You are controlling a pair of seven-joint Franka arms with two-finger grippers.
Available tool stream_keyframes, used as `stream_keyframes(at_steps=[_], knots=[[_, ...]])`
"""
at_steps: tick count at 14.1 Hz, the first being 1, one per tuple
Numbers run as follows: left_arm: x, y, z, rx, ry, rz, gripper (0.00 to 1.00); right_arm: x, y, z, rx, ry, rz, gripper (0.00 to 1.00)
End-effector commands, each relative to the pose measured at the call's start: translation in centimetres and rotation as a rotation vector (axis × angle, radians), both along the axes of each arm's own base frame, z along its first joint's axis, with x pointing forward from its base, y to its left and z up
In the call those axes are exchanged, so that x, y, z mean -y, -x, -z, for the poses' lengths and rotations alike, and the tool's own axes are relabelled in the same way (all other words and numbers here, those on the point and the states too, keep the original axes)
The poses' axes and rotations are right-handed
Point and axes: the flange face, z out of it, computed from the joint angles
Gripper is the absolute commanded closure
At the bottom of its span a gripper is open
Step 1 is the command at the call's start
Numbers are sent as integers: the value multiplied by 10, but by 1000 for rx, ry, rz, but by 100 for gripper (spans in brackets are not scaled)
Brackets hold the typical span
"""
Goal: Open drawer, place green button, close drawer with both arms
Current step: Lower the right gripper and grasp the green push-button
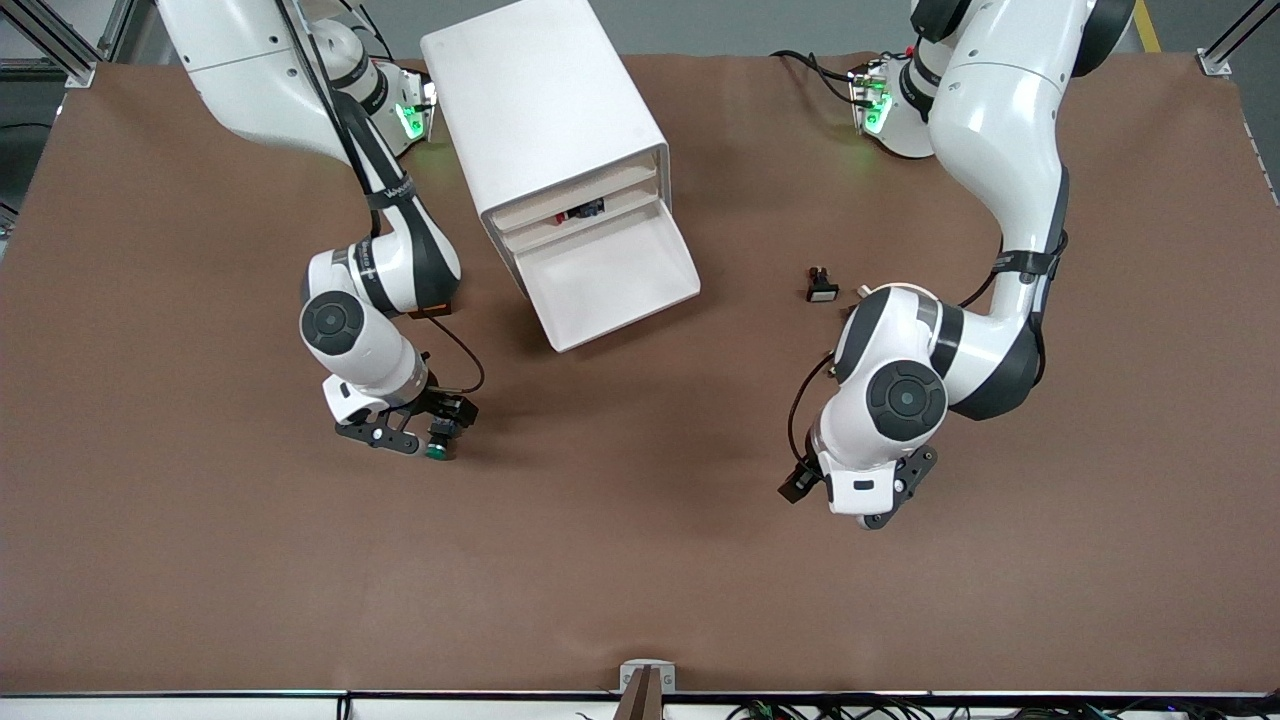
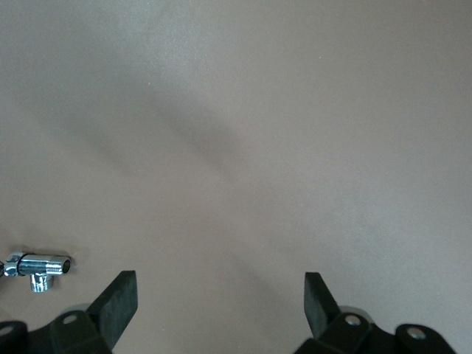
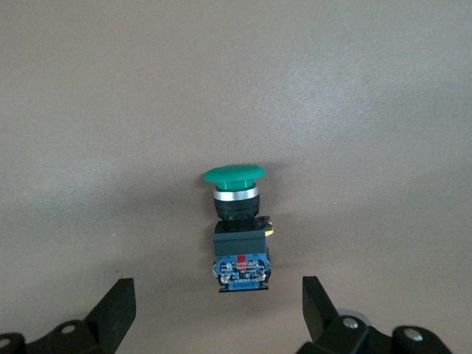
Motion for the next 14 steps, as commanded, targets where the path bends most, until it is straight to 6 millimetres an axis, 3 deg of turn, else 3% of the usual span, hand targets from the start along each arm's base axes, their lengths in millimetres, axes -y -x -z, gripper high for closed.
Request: stream_keyframes(at_steps=[1, 14], knots=[[-3, 5, -6, -3, -20, 0, 1, -4, 3, 10, -1, -4, 9, 0], [-9, 2, -7, -1, -19, -9, 1, 8, -2, 49, -9, 22, 6, 0]])
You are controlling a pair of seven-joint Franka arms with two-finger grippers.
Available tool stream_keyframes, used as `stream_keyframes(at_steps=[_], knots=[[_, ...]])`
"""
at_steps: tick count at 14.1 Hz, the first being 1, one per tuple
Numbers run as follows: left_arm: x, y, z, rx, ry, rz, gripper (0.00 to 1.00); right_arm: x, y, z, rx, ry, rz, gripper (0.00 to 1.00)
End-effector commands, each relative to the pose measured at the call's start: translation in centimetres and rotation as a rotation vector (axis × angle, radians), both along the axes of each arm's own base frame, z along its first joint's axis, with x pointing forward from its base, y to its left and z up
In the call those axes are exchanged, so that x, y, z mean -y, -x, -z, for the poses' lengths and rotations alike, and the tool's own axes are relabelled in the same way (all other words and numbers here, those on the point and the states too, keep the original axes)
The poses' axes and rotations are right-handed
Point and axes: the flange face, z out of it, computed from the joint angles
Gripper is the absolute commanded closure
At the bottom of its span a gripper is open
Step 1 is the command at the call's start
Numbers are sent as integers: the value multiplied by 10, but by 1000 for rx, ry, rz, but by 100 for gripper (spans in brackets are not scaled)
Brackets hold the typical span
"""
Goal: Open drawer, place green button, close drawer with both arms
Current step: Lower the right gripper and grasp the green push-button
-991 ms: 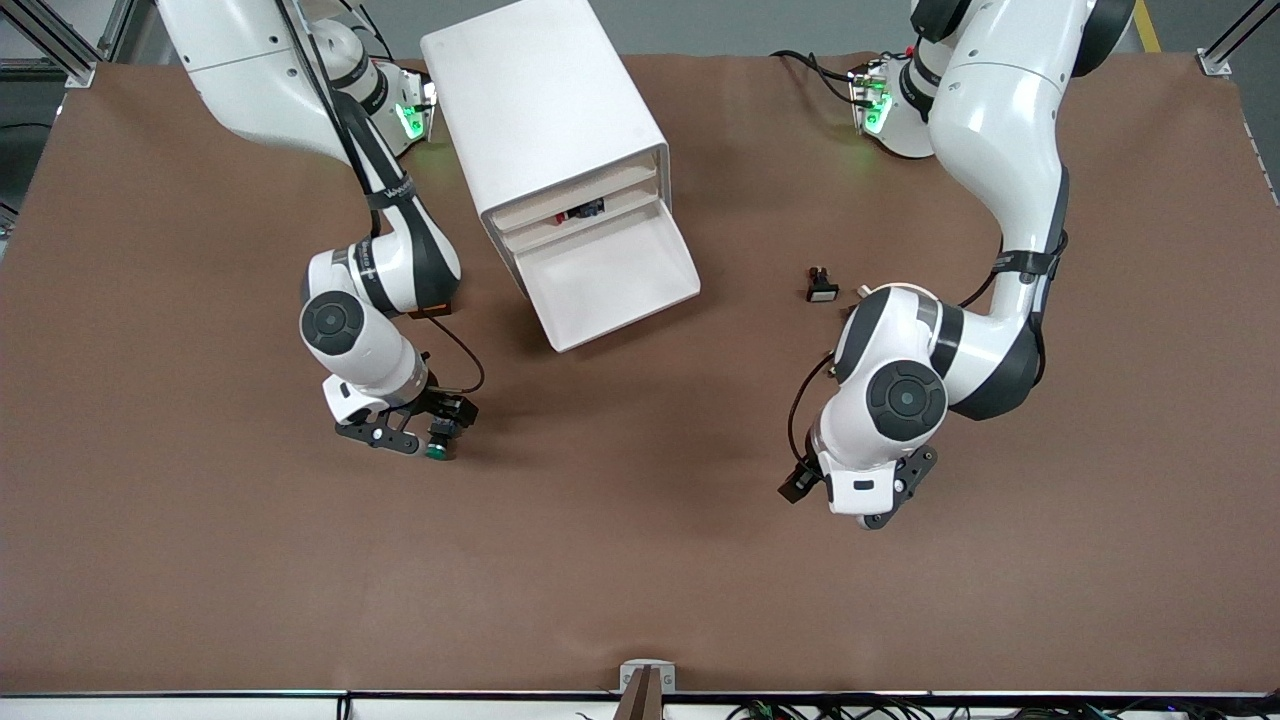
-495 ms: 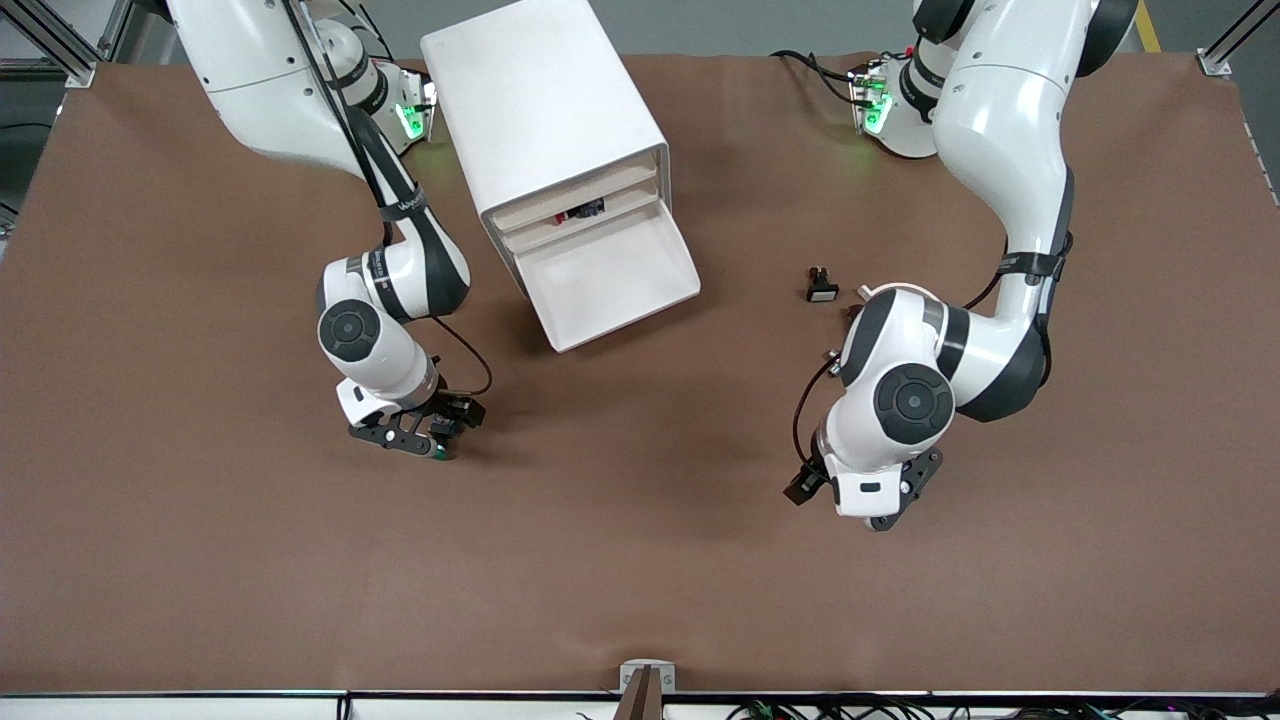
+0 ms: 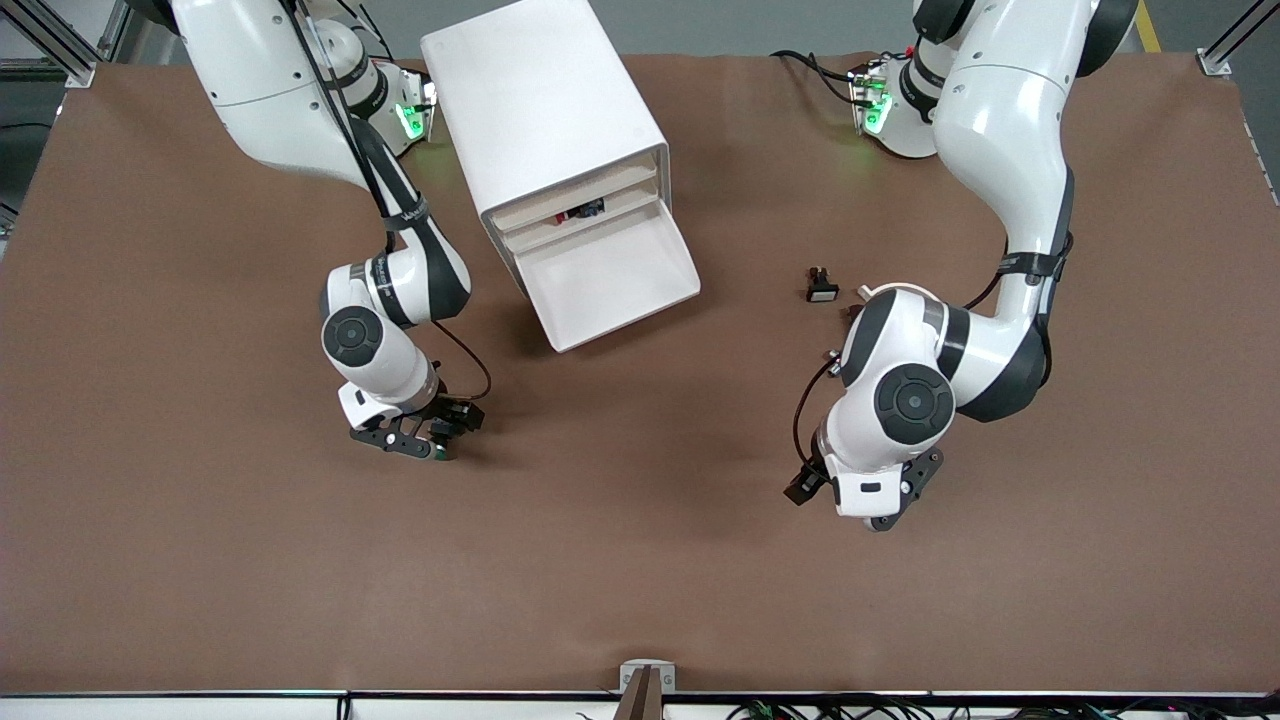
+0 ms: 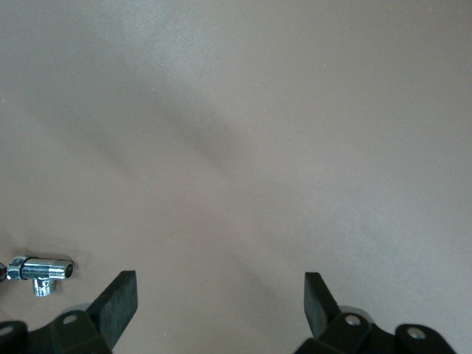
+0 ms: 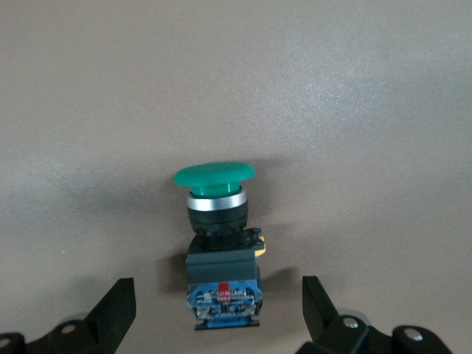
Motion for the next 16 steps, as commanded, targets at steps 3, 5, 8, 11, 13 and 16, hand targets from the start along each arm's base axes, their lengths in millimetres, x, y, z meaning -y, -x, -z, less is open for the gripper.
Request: stream_keyframes(at_steps=[3, 5, 8, 11, 13, 16], knots=[[-3, 5, -8, -1, -18, -1, 1, 6, -9, 2, 10, -2, 8, 0], [-2, 5, -8, -1, -17, 1, 1, 6, -9, 4, 8, 0, 6, 6], [-4, 4, -8, -1, -18, -2, 1, 7, -9, 4, 5, 1, -9, 23], [-3, 4, -8, -1, -17, -1, 1, 8, -9, 4, 3, 0, -10, 36], [-3, 4, -8, -1, -17, -1, 1, 8, -9, 4, 0, 1, -10, 55], [-3, 5, -7, -3, -17, -1, 1, 8, -8, 4, -3, 1, -3, 96]])
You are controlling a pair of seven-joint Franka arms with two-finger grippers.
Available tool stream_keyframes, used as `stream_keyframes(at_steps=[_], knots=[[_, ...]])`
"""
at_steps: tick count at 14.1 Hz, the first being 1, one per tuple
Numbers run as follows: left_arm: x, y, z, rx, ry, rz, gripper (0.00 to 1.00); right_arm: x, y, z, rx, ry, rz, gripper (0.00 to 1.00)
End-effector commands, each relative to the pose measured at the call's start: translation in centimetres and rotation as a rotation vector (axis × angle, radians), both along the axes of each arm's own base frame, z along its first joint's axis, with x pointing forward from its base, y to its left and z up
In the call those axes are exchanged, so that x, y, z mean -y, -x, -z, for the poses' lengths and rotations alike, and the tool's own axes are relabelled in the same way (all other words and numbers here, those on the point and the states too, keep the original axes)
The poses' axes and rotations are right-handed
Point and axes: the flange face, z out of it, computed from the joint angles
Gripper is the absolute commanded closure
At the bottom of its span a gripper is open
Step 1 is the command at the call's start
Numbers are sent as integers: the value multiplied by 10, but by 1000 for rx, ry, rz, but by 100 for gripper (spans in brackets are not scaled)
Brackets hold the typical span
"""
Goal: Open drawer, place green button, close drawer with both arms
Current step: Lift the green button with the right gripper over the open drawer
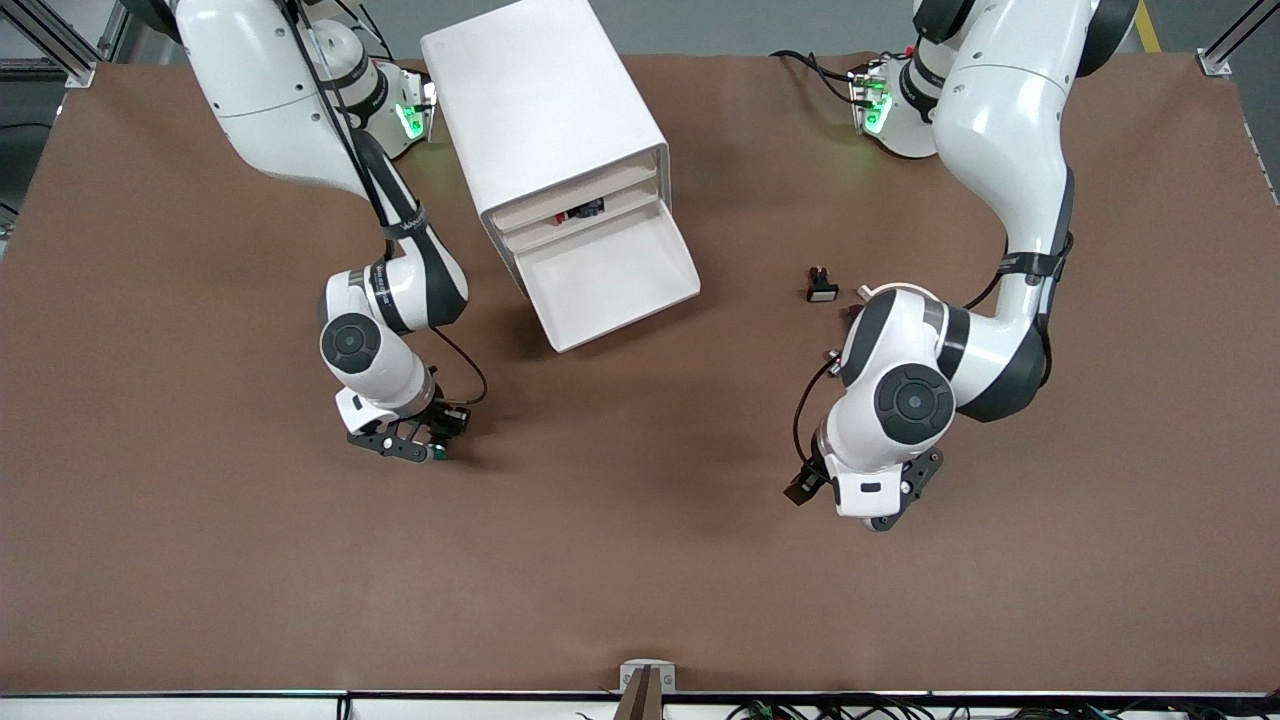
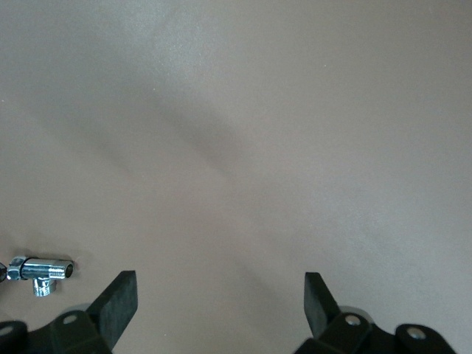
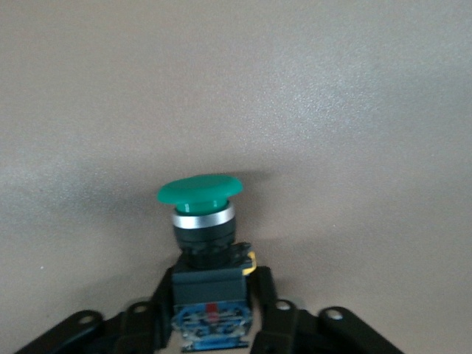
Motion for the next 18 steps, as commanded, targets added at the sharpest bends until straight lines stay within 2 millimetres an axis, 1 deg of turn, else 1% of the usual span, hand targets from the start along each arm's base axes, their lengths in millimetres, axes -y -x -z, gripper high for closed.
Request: stream_keyframes(at_steps=[1, 3, 5, 8, 9, 10, 12, 14, 18], knots=[[-3, 5, -7, -3, -16, -1, 1, 1, -4, 0, -5, -5, 2, 98], [-4, 4, -7, -3, -16, -3, 1, 7, -7, -5, -5, -6, 6, 100], [-5, 4, -7, -2, -18, -4, 1, 6, -7, -13, -14, -8, 14, 100], [-5, 4, -7, -3, -16, -5, 1, 2, -6, -44, -58, -13, 40, 100], [-5, 4, -7, -3, -16, -5, 1, -3, -4, -57, -68, -15, 80, 100], [-5, 4, -7, -3, -16, -5, 1, -12, -4, -66, -65, -18, 123, 100], [-5, 4, -7, -3, -16, -5, 1, -29, 3, -79, -63, -22, 190, 100], [-5, 4, -7, -3, -16, -5, 1, -65, 16, -94, -53, -29, 273, 100], [-5, 4, -7, -3, -16, -5, 1, -103, 34, -123, -36, -51, 365, 100]])
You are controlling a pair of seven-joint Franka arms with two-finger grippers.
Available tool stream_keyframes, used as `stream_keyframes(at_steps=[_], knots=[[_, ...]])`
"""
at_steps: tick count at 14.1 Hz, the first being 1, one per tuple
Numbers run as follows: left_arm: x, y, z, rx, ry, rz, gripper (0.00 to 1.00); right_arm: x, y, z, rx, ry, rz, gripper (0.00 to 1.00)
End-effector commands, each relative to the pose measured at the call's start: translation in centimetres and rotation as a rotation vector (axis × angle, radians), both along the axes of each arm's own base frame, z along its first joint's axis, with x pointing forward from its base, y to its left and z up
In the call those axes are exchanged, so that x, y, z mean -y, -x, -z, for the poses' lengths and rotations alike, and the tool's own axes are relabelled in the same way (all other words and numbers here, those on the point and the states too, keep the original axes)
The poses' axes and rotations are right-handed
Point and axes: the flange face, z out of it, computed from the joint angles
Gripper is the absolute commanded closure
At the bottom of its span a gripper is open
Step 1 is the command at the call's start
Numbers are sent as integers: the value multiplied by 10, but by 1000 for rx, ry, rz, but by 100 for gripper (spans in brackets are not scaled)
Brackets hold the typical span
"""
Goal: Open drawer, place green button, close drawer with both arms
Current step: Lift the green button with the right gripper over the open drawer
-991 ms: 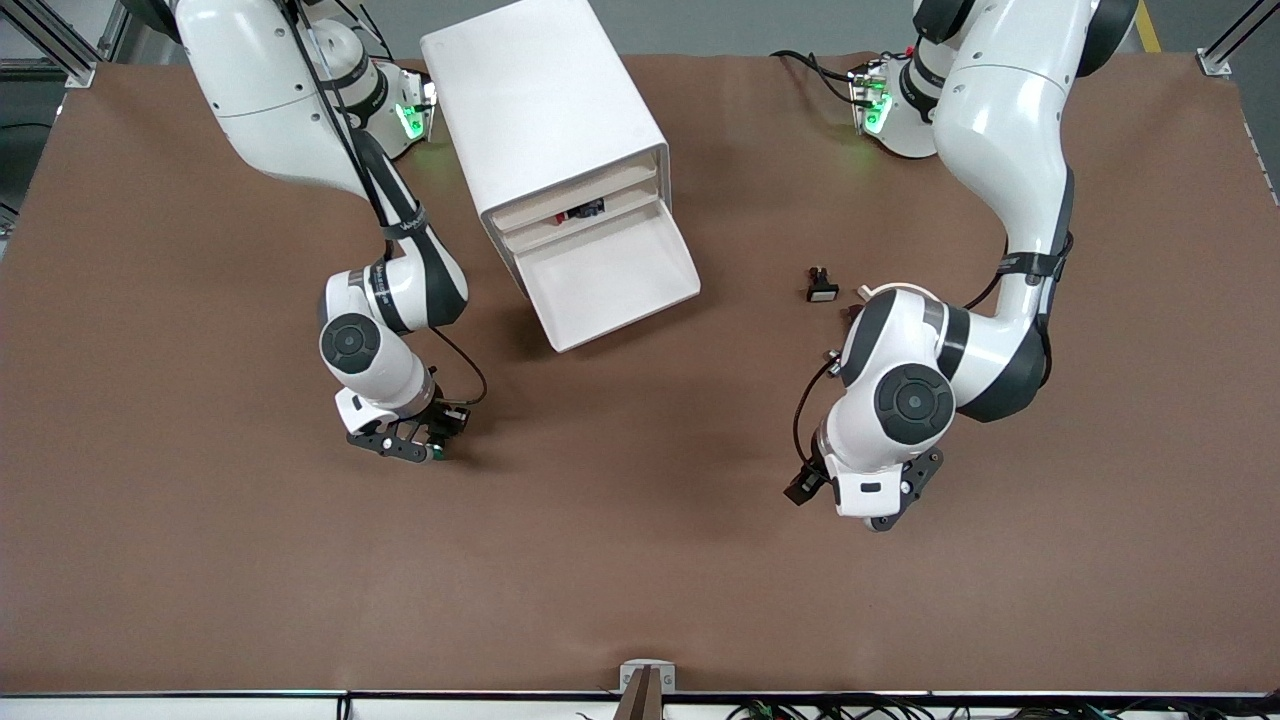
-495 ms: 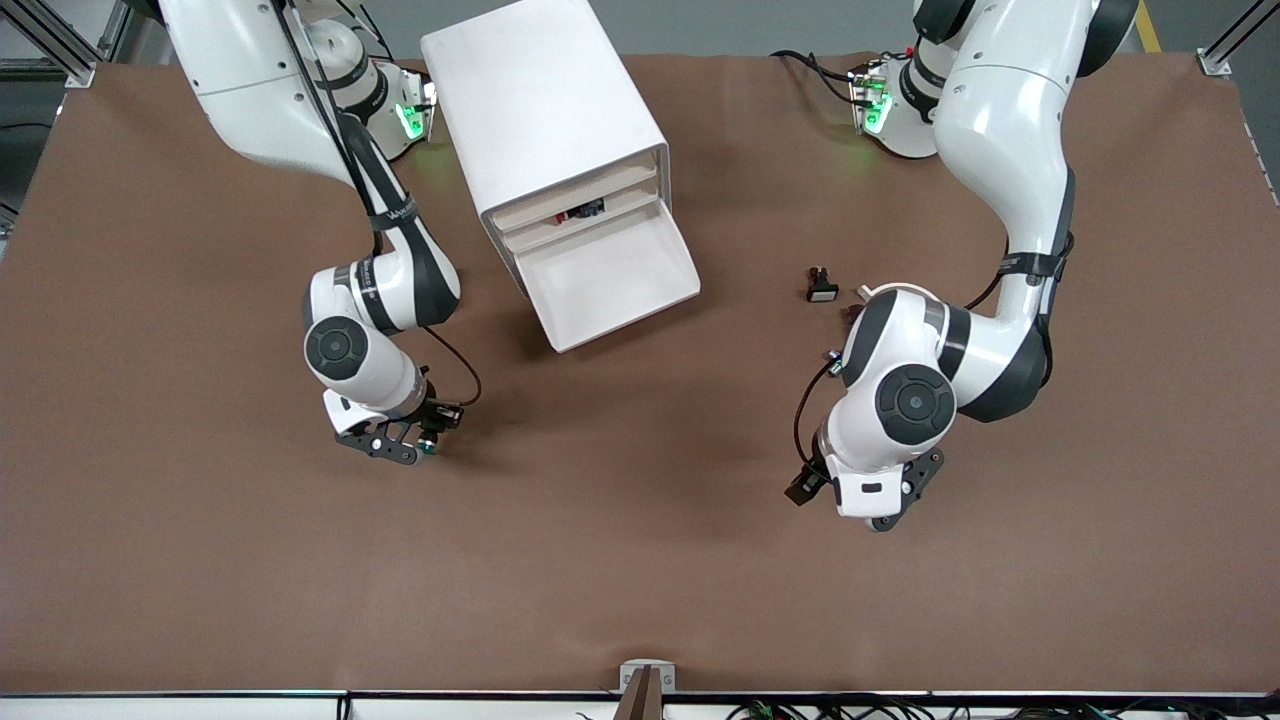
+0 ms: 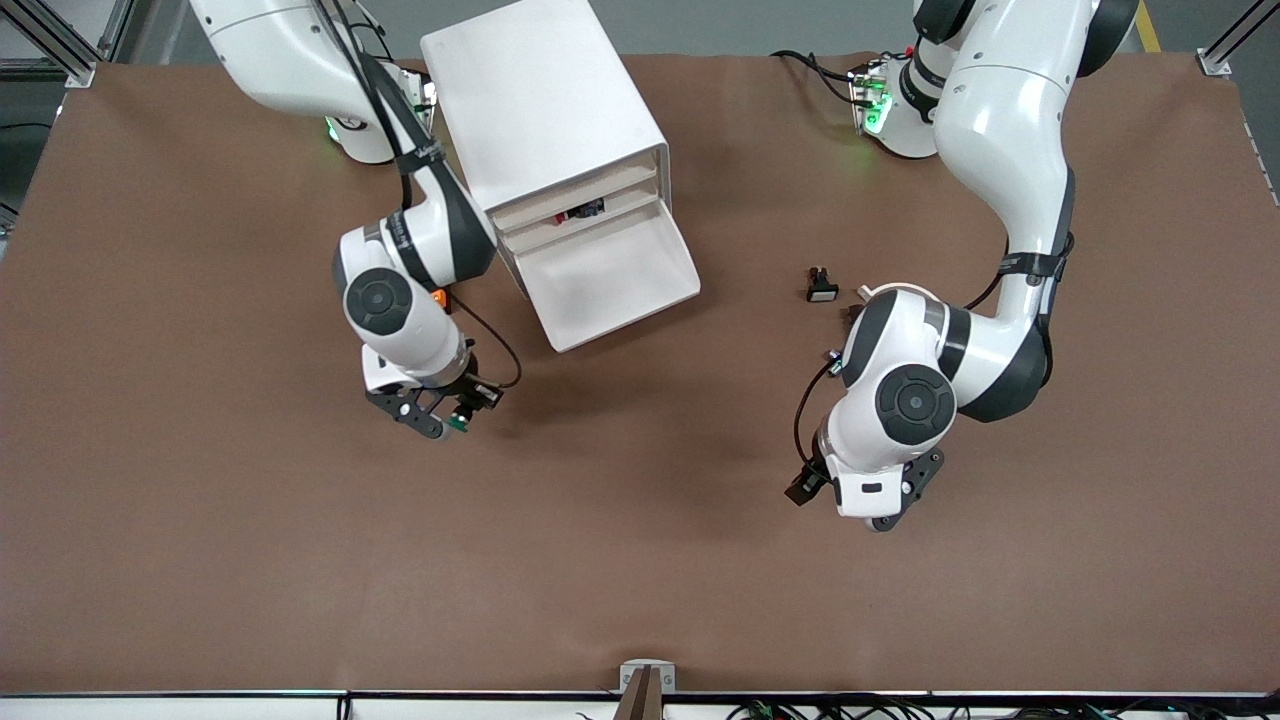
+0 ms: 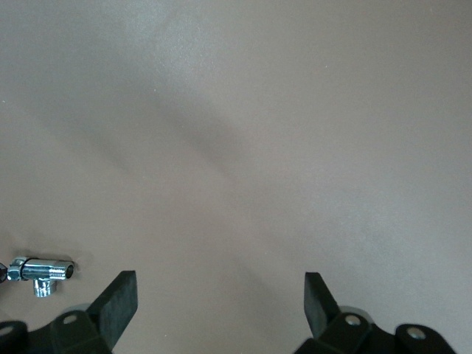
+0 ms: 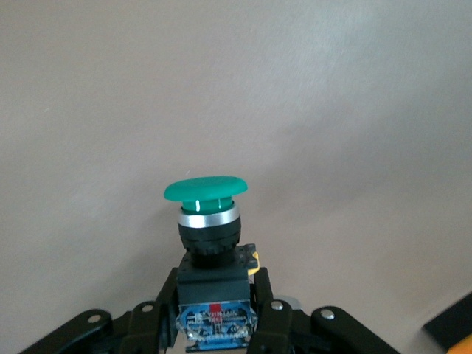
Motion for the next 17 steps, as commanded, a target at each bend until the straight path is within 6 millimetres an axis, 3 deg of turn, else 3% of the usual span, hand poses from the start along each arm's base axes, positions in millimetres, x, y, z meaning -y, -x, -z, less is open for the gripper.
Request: stream_keyframes(at_steps=[1, 5, 10, 15, 17], knots=[[-4, 4, -7, -3, -16, -3, 1, -17, 15, -28, -2, -17, 75, 100], [-4, 4, -7, -3, -14, -4, 1, -58, 40, -54, -9, -27, 166, 100], [-4, 4, -7, -3, -14, -4, 1, -121, 86, -55, -16, -23, 248, 100], [-4, 4, -7, -4, -13, -4, 1, -158, 120, -48, -25, -15, 311, 100], [-4, 5, -6, -5, -14, -4, 1, -162, 125, -47, -27, -14, 328, 100]])
